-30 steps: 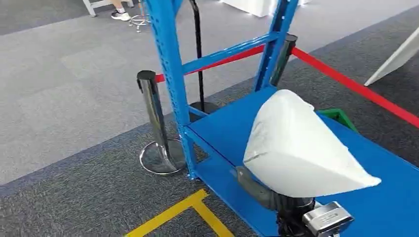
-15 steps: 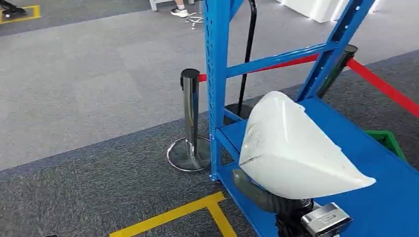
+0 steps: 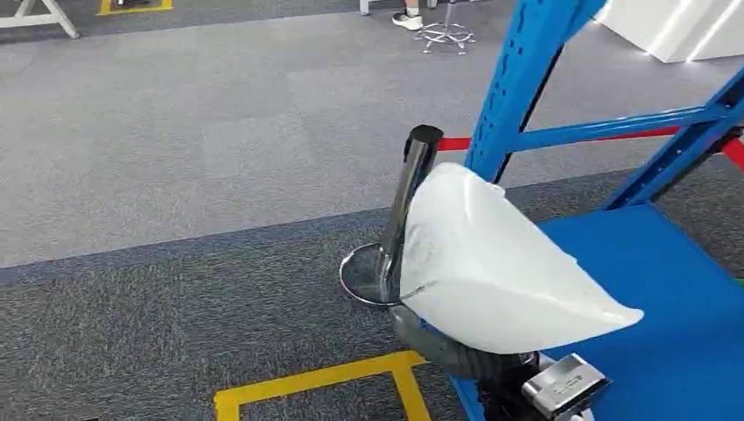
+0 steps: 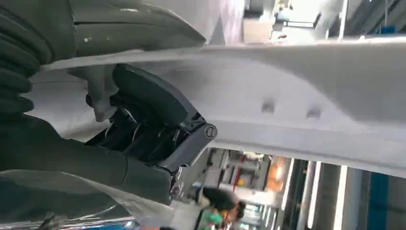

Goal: Take the parts from the cabinet and place them on the table.

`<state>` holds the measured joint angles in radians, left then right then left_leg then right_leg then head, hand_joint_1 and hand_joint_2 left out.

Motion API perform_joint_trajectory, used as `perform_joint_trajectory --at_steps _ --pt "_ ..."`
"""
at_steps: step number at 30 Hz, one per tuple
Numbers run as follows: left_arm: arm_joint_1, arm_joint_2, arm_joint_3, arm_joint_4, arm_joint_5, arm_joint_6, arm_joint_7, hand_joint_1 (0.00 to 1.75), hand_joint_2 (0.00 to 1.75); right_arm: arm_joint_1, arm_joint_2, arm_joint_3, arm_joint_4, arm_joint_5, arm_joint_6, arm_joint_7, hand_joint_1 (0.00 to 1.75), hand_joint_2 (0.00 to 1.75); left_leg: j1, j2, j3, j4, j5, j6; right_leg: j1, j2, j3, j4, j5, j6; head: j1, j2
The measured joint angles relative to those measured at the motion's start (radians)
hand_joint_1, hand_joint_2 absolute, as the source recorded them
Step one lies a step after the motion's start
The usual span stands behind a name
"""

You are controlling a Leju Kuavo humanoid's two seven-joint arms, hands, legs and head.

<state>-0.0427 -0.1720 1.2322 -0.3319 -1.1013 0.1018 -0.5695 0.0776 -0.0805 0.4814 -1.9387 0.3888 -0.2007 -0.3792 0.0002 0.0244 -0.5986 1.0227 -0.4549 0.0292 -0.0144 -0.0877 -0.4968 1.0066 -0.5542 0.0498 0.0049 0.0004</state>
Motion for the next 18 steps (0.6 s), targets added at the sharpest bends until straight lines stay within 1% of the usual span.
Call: perform_joint_trajectory --at_steps 1,2,3,4,5,6,7,8,9,10,11,12,13,14,15,16,17,18 --pt "-0.002 0.000 -0.002 0.000 0.000 0.002 0.000 0.00 1.75 0.000 0.000 0.001 0.000 -0.003 0.000 0.000 1.75 1.75 0.001 -0.009 0.001 -0.001 0.000 0.005 -0.002 0.050 -0.017 0.037 -0.024 -0.001 0.001 0.000" --pt "-0.005 0.000 -0.003 0.001 0.000 0.003 0.000 0.00 1.75 0.000 0.000 0.001 0.001 -0.006 0.000 0.001 1.75 1.75 0.002 -0.019 0.001 -0.001 -0.001 0.011 -0.001 0.073 -0.056 0.113 -0.062 -0.002 0.005 0.000" --pt "-0.008 0.000 -0.004 0.001 -0.001 0.003 0.000 0.00 1.75 0.001 -0.002 0.000 0.003 -0.012 0.000 0.003 1.75 1.75 0.001 -0.032 0.001 -0.001 -0.002 0.014 -0.001 0.083 -0.107 0.210 -0.100 -0.001 0.007 0.000" --pt "-0.008 0.001 -0.004 0.001 -0.001 0.003 0.000 0.00 1.75 0.002 -0.003 0.000 0.006 -0.016 0.001 0.004 1.75 1.75 -0.001 -0.045 0.001 -0.001 -0.003 0.015 -0.001 0.085 -0.151 0.283 -0.120 -0.001 0.007 0.000" --pt "-0.008 0.001 -0.004 0.001 -0.001 0.003 0.000 0.00 1.75 0.002 -0.005 0.000 0.009 -0.018 0.001 0.004 1.75 1.75 -0.002 -0.058 0.002 -0.001 -0.003 0.016 0.000 0.086 -0.180 0.320 -0.118 -0.002 0.007 0.000" --pt "-0.008 0.002 -0.004 0.002 -0.001 0.003 0.000 0.00 1.75 0.002 -0.005 0.000 0.009 -0.020 0.001 0.004 1.75 1.75 -0.002 -0.072 0.004 0.000 -0.004 0.016 0.000 0.086 -0.183 0.305 -0.089 -0.003 0.007 0.000" --pt "-0.008 0.001 -0.004 0.003 -0.001 0.003 0.000 0.00 1.75 0.002 -0.005 0.000 0.010 -0.021 0.001 0.004 1.75 1.75 -0.002 -0.087 0.007 0.000 -0.005 0.016 0.000 0.088 -0.167 0.251 -0.043 -0.006 0.008 0.000" --pt "-0.008 0.001 -0.004 0.003 -0.001 0.003 0.000 0.00 1.75 0.002 -0.005 -0.001 0.010 -0.021 0.001 0.004 1.75 1.75 -0.002 -0.103 0.012 0.000 -0.007 0.014 -0.001 0.099 -0.132 0.163 0.016 -0.009 0.007 0.000" --pt "-0.008 0.001 -0.004 0.004 -0.001 0.003 0.000 0.00 1.75 0.002 -0.005 -0.002 0.010 -0.021 0.001 0.004 1.75 1.75 0.000 -0.118 0.016 0.000 -0.009 0.010 -0.003 0.136 -0.092 0.064 0.069 -0.012 0.007 0.000" --pt "-0.010 0.000 -0.004 0.005 -0.001 0.003 0.000 0.00 1.75 0.003 -0.006 -0.003 0.010 -0.021 0.001 0.004 1.75 1.75 -0.001 -0.128 0.013 0.003 -0.011 0.005 -0.009 0.197 -0.080 0.033 0.059 -0.014 0.005 0.000" --pt "-0.013 0.001 -0.004 0.005 -0.001 0.004 0.000 0.00 1.75 0.005 -0.007 -0.003 0.010 -0.023 0.000 0.004 1.75 1.75 0.000 -0.143 0.003 0.009 -0.010 0.000 -0.012 0.195 -0.058 0.001 0.054 -0.011 0.006 0.000" --pt "-0.011 0.002 -0.004 0.005 -0.001 0.004 0.000 0.00 1.75 0.007 -0.007 -0.003 0.011 -0.023 0.000 0.005 1.75 1.75 0.008 -0.152 -0.003 0.005 -0.005 -0.010 -0.005 0.186 -0.062 0.007 0.055 -0.012 0.004 0.000" --pt "-0.007 0.002 -0.004 0.006 -0.002 0.005 0.000 0.00 1.75 0.005 -0.007 -0.003 0.011 -0.023 0.000 0.005 1.75 1.75 0.012 -0.165 -0.005 0.002 -0.001 -0.018 -0.002 0.177 -0.062 0.009 0.055 -0.015 0.006 0.000" --pt "-0.005 0.002 -0.004 0.006 -0.003 0.005 0.000 0.00 1.75 0.004 -0.007 -0.003 0.010 -0.023 0.000 0.005 1.75 1.75 0.012 -0.178 -0.007 0.001 0.001 -0.023 -0.001 0.165 -0.059 0.006 0.057 -0.019 0.005 0.000" --pt "-0.005 0.003 -0.004 0.007 -0.003 0.005 0.000 0.00 1.75 0.003 -0.007 -0.003 0.010 -0.023 0.000 0.004 1.75 1.75 0.013 -0.172 -0.007 0.010 -0.008 -0.026 -0.011 0.143 -0.049 -0.006 0.062 -0.027 0.005 0.000" --pt "-0.005 0.000 -0.005 0.009 -0.004 0.005 0.000 0.00 1.75 0.004 -0.007 -0.003 0.010 -0.023 0.000 0.004 1.75 1.75 0.005 -0.112 -0.016 0.037 -0.025 -0.029 -0.007 0.130 -0.042 -0.011 0.059 -0.032 0.000 0.000" --pt "-0.008 0.001 -0.005 0.009 -0.006 0.006 0.000 0.00 1.75 0.005 -0.007 -0.005 0.010 -0.023 -0.001 0.004 1.75 1.75 0.005 -0.070 -0.046 0.100 -0.060 -0.034 -0.005 0.111 -0.038 -0.011 0.057 -0.036 -0.005 0.000" --pt "-0.011 0.002 -0.005 0.009 -0.006 0.006 0.000 0.00 1.75 0.008 -0.007 -0.006 0.010 -0.023 -0.001 0.004 1.75 1.75 0.006 -0.050 -0.084 0.177 -0.096 -0.037 -0.002 0.094 -0.037 -0.011 0.055 -0.039 -0.004 0.000"
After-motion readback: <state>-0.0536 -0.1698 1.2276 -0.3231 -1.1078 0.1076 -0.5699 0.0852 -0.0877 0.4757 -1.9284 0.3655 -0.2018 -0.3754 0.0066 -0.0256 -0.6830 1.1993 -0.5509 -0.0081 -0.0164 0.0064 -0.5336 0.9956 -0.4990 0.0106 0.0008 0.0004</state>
